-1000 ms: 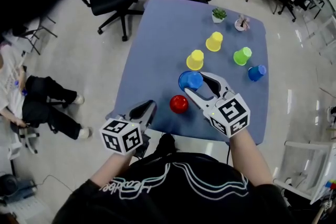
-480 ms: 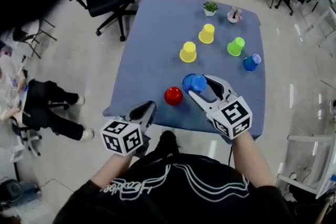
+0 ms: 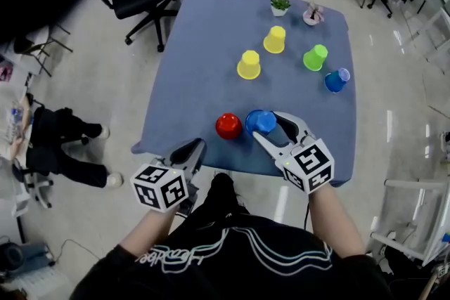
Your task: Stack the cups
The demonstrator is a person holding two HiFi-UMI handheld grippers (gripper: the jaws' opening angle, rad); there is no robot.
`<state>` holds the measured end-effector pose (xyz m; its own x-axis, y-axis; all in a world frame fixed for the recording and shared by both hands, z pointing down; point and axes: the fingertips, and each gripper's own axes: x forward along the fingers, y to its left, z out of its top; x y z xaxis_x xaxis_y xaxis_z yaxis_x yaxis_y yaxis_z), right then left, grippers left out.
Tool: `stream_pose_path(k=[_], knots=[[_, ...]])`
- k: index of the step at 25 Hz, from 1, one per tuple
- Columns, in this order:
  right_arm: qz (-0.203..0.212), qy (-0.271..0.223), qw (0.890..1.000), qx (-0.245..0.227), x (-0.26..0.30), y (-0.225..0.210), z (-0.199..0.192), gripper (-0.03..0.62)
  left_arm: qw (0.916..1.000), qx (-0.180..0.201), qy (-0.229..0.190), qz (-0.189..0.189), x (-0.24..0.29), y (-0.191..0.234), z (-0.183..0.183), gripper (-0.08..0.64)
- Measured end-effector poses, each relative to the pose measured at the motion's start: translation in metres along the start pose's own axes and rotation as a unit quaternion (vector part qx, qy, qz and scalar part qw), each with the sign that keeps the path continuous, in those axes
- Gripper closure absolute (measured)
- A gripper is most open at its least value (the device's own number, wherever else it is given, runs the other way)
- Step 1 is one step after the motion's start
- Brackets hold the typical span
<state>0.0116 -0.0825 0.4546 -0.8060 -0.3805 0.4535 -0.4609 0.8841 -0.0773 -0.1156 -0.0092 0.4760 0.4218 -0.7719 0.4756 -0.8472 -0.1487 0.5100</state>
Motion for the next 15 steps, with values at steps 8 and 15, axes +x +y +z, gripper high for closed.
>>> stream_pose_path(k=[8, 15], knots=[[0.003, 0.023, 1.0, 0.003, 0.016, 0.005, -0.037, 0.336, 0.9999, -0.006, -0.004, 0.008, 0.012, 0.017, -0.01, 0.512], [-0.005, 0.036, 0.999, -0.006, 0.027, 0.001, -0.052, 0.336, 0.9998, -0.02, -0.003, 0.006, 0.022, 0.029, -0.018, 0.512]])
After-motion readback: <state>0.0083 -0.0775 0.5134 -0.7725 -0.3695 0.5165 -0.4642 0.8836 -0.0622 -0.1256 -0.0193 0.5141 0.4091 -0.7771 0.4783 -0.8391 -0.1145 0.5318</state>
